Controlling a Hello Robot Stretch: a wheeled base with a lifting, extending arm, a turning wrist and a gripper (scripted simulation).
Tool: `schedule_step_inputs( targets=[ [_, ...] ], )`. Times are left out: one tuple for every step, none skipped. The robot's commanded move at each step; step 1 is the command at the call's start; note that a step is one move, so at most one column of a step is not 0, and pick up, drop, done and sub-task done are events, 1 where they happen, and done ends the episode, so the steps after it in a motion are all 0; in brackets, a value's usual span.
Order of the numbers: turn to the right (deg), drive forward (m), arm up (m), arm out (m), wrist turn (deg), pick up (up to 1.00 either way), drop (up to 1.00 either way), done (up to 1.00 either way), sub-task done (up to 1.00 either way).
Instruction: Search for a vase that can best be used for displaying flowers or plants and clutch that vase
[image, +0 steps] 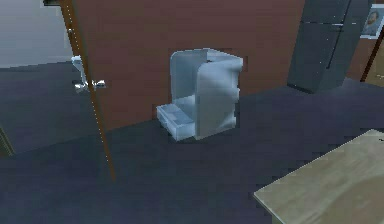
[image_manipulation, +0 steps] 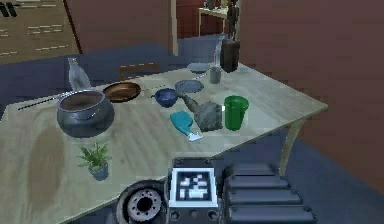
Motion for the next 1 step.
schedule_step_inputs(
  targets=[
    [0.0,0.00,0.00,0.50,0.0,0.00,0.00,0.00,0.00]
  ],
)
